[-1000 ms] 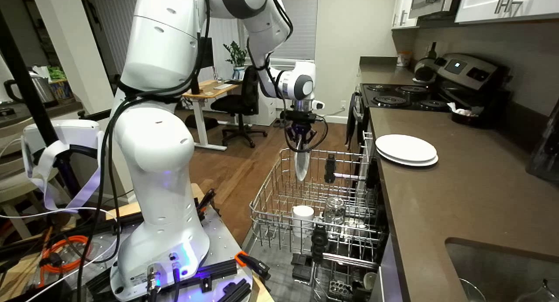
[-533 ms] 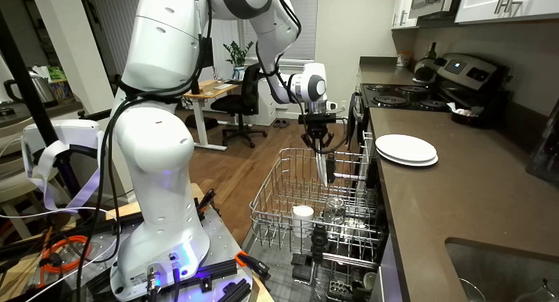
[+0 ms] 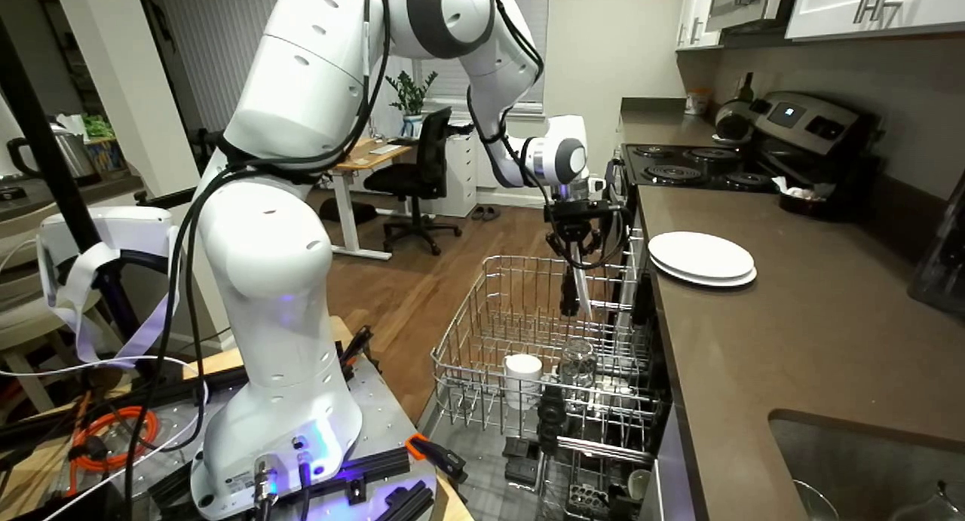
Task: Move the plate forward on the dishwasher rack
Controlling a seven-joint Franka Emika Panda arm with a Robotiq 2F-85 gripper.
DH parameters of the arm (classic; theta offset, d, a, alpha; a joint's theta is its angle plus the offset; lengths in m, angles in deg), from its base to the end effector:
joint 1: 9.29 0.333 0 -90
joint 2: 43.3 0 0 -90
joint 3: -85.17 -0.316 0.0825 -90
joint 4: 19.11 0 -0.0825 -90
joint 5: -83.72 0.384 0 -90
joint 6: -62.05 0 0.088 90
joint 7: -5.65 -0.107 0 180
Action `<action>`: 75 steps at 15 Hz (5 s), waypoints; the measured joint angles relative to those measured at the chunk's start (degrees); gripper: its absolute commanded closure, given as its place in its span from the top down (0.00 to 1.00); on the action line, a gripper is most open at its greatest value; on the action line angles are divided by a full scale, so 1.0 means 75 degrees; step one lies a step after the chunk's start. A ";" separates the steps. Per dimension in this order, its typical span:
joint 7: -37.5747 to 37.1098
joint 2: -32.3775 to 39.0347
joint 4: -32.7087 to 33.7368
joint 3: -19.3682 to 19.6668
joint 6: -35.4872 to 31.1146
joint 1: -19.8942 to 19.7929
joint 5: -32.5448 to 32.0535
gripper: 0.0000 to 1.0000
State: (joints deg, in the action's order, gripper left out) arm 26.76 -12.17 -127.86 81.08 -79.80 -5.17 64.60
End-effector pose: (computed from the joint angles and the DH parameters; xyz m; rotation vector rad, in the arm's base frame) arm 0.6298 0.0896 0.2172 2.7529 1.0996 0.0285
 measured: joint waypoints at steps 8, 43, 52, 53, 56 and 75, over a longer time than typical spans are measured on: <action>0.0152 0.1023 0.1029 -0.0216 -0.0206 -0.0351 0.0700 0.09; 0.0152 0.2422 0.2330 -0.0290 -0.0132 -0.0415 0.0714 0.09; 0.0134 0.2753 0.2549 -0.0150 0.0344 -0.0408 0.0718 0.09; 0.0134 0.2763 0.2575 -0.0153 0.0371 -0.0408 0.0719 0.09; 0.0132 0.2776 0.2605 -0.0156 0.0421 -0.0407 0.0724 0.47; -0.0640 0.2042 0.2648 -0.0269 0.2023 -0.0018 0.0846 1.00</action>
State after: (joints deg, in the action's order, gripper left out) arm 21.96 3.15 -108.00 79.07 -64.63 -5.31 70.94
